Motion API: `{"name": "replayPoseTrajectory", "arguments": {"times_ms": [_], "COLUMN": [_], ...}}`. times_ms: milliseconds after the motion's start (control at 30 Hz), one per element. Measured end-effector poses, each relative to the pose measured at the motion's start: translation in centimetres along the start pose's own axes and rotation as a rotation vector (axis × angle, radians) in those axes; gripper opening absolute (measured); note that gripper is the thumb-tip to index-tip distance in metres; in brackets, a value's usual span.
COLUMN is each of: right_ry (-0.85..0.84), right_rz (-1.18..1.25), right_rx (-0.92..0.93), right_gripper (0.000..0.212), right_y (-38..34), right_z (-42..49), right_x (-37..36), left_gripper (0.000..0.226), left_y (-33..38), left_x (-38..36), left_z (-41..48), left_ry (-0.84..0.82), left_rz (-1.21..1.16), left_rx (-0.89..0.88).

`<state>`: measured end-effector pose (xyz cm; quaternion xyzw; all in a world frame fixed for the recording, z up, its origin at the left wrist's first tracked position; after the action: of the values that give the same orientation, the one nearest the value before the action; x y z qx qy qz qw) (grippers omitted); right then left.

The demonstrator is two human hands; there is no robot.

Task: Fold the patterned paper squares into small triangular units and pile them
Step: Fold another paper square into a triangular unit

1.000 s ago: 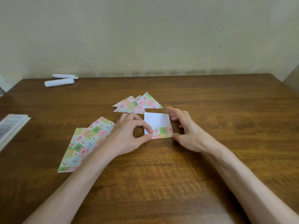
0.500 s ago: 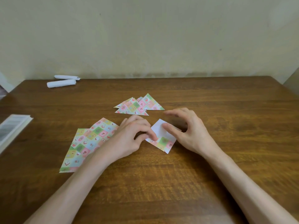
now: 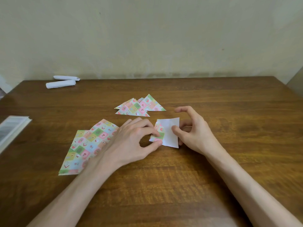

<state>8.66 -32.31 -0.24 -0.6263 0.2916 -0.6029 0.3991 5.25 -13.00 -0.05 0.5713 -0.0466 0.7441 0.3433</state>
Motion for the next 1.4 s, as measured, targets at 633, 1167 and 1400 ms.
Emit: {"name": "replayPoseTrajectory", "arguments": {"times_ms": [633,1167,1400], "right_ry": [-0.126,-0.439,-0.275], "right_rz": [-0.443,-0.281,-0.203], "right_rx": [0.354,0.31,0.241], "right_gripper": [0.011,0.015,0.011], "right_y": [-0.1,-0.1,-0.1], "right_z": [0.4,-0.5,-0.1], "right_x": [0.6,-0.9,-0.9], "left_gripper": [0.033,0.052,0.051], "left_y": [-0.4,-0.7,-1.4], "left_x": [-0.2,0.0,-0.7], "left_z": [-0.1,-0.1,0.1], "left_ry": [-0.085,-0.032,0.029], "left_rz": [-0.042,-0.049,-0.026], "left_rx": [-0.012,0.02,0.12]}}
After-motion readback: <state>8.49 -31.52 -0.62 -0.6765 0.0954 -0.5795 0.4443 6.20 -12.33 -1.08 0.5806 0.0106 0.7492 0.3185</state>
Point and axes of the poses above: each hand's wrist, its own z-axis towards the middle knuckle, its own x-axis out of the back of the hand, y = z × x, the point moved 6 cm from there along z, towards the middle knuckle, and after that the axes turned 4 degrees about -x, right-handed, at the moved point
